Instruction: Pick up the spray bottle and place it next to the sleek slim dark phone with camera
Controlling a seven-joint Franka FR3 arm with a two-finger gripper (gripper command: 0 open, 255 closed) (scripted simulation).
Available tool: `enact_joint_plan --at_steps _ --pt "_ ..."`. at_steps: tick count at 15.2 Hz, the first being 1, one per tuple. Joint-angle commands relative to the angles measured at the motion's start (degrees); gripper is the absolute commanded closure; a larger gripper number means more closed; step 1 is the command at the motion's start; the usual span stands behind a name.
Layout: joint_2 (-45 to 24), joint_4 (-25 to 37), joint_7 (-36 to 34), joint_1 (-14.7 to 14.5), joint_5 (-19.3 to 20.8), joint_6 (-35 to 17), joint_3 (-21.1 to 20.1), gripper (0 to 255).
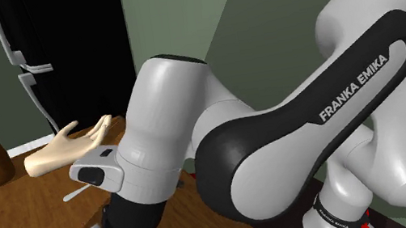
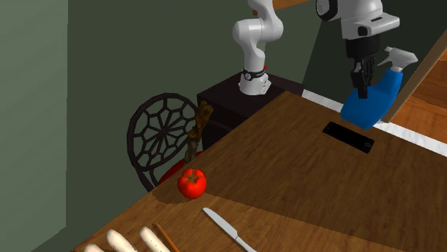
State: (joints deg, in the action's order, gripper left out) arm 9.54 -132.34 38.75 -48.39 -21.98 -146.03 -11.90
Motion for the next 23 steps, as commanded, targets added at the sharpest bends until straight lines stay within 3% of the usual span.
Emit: enact_joint_plan --at_steps 1,13,23 --pt "-0.7 -1.0 0.7 -0.2 -0.6 -1.7 0.0 255" --pt "-6.3 -4.8 5.3 -1.3 -4.8 -10.9 -0.3 255" --pt "-12.4 -6.2 11.2 -2.1 -10.6 -18.3 -0.9 255"
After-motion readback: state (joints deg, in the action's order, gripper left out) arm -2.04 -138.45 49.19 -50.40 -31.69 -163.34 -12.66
